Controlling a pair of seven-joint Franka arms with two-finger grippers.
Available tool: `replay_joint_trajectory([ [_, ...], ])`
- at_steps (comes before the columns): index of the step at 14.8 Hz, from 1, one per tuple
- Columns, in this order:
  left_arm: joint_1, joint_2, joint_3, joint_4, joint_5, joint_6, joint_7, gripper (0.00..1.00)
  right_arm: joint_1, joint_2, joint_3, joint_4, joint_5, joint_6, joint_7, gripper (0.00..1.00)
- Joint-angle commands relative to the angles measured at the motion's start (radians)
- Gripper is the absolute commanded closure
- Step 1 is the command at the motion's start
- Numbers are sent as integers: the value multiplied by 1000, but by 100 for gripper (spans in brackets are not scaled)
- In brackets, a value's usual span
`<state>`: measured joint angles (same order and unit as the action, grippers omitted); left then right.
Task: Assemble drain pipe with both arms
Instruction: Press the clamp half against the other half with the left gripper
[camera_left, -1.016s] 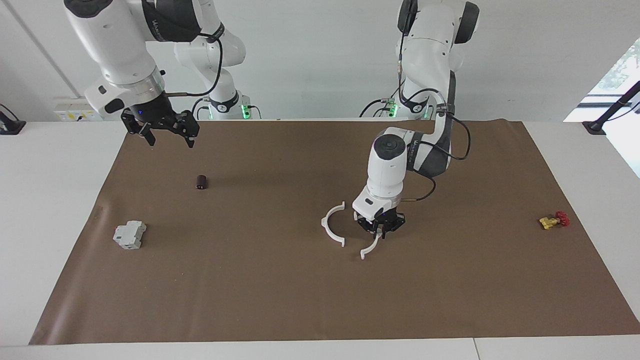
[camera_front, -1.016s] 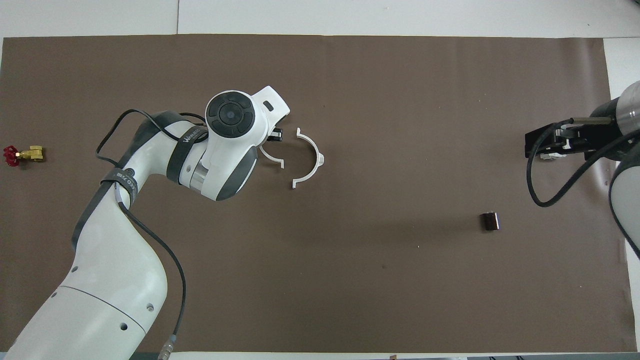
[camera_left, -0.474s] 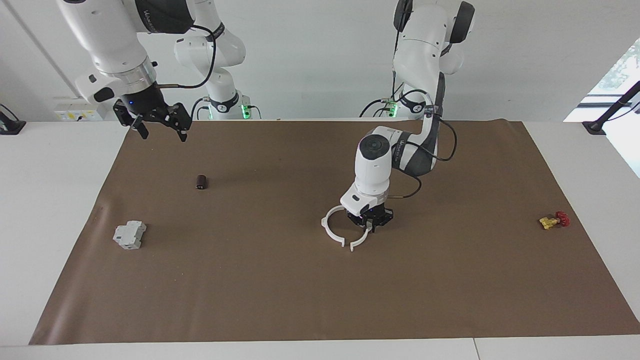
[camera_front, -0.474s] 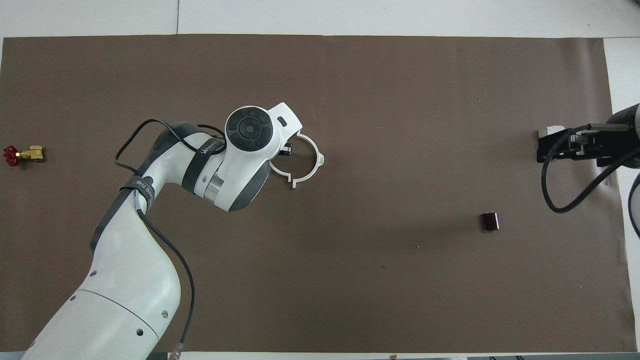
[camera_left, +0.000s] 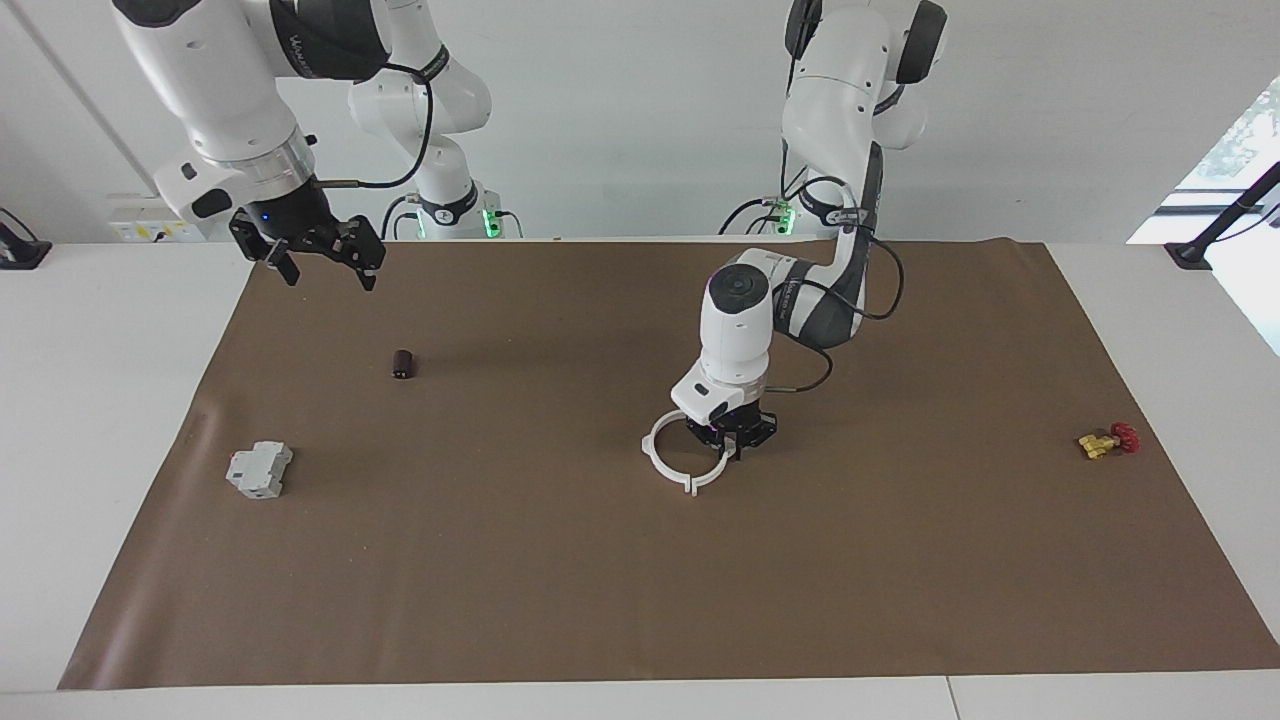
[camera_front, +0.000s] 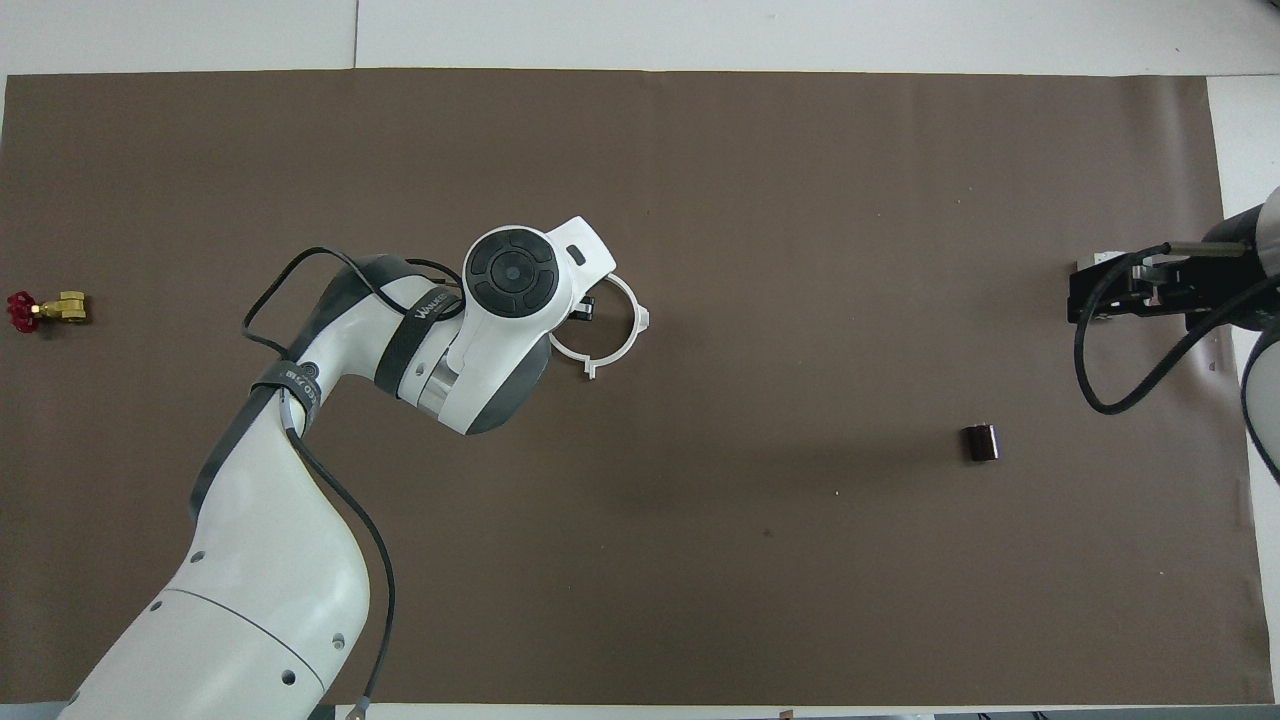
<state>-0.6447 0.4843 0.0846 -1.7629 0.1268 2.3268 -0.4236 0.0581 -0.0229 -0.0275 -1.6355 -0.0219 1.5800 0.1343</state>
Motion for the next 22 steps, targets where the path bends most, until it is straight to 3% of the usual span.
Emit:
replay_joint_trajectory([
  [1,-16,-32,12,-47,24,28,-15,100,-11,-2,0,3,5,-9,-12,0],
  [14,-23,-44,11,-66,22,20,-15,100,-7,0,-2,-1,10,-8,-15,0],
  [15,-23,-44,11,-66,22,23,-15,90,-9,0,-2,-1,10,-8,-15,0],
  [17,-21,-42,11,-64,22,31,-12,44,-7,-3,0,0,11,-8,-15,0],
  [18,-20,-42,11,-63,22,32,-12,36,-9,-3,0,6,13,-9,-15,0],
  [22,-18,-42,11,-55,20,36,-12,24,-11,-3,-2,34,13,-29,-15,0],
])
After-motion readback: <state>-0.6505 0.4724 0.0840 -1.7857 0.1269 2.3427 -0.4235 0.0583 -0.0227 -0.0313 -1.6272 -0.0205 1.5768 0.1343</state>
